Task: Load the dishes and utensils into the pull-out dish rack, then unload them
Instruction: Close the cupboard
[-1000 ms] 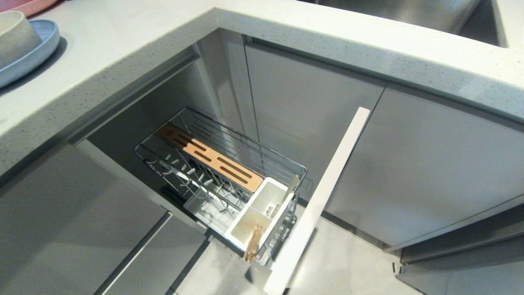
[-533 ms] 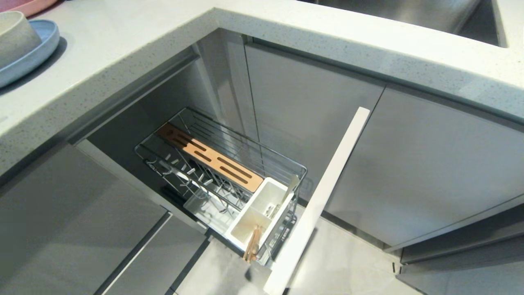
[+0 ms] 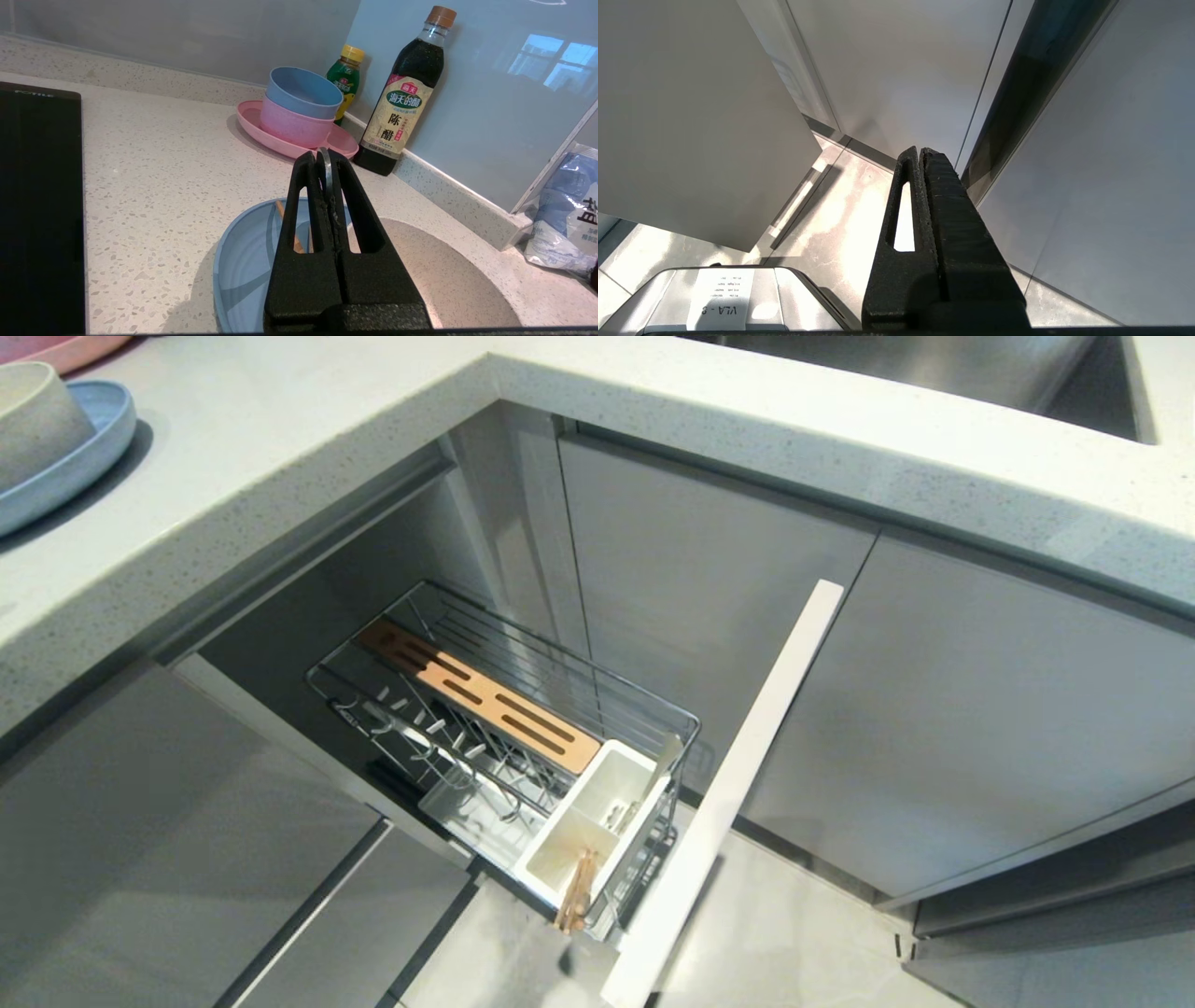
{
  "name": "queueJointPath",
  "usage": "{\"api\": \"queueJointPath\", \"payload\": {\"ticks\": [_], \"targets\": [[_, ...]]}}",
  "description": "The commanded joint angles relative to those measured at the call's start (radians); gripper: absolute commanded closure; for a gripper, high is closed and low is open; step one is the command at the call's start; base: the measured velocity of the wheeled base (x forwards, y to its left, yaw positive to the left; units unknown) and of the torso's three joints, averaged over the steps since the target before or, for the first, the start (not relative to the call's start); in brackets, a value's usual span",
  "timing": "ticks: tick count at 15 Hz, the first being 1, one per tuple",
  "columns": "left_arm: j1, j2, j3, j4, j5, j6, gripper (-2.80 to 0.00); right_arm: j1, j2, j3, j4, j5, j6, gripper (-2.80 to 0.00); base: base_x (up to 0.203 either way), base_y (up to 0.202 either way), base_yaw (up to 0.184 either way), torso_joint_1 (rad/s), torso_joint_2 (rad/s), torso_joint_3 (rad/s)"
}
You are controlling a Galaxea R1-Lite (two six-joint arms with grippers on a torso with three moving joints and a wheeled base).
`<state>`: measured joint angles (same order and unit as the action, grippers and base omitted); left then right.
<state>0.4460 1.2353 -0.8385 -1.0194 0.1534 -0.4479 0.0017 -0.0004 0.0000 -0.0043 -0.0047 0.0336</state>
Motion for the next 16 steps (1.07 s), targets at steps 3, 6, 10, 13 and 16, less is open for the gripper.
{"api": "queueJointPath", "payload": {"ticks": [3, 6, 10, 13, 16], "targets": [[0.000, -0.007, 0.001, -0.010, 0.002, -0.003, -2.80, 0.000, -0.004, 0.002, -0.001, 0.000, 0.000, 0.00, 0.000, 0.000, 0.000, 0.000, 0.00, 0.000], [0.000, -0.013, 0.001, -0.011, 0.002, -0.003, -2.80, 0.001, -0.004, 0.002, -0.001, 0.000, 0.000, 0.00, 0.000, 0.000, 0.000, 0.000, 0.00, 0.000], [0.002, -0.024, 0.001, -0.013, 0.002, -0.003, -2.80, 0.001, -0.004, 0.002, -0.001, 0.000, 0.000, 0.00, 0.000, 0.000, 0.000, 0.000, 0.00, 0.000], [0.007, -0.042, 0.001, -0.011, 0.002, 0.000, -2.80, 0.000, -0.004, 0.002, -0.002, 0.000, 0.000, 0.00, 0.000, 0.000, 0.000, 0.000, 0.00, 0.000], [0.008, -0.091, 0.001, -0.005, 0.002, 0.003, 0.00, 0.000, -0.004, 0.002, 0.000, 0.000, 0.000, 0.00, 0.000, 0.000, 0.000, 0.000, 0.00, 0.000]]}}
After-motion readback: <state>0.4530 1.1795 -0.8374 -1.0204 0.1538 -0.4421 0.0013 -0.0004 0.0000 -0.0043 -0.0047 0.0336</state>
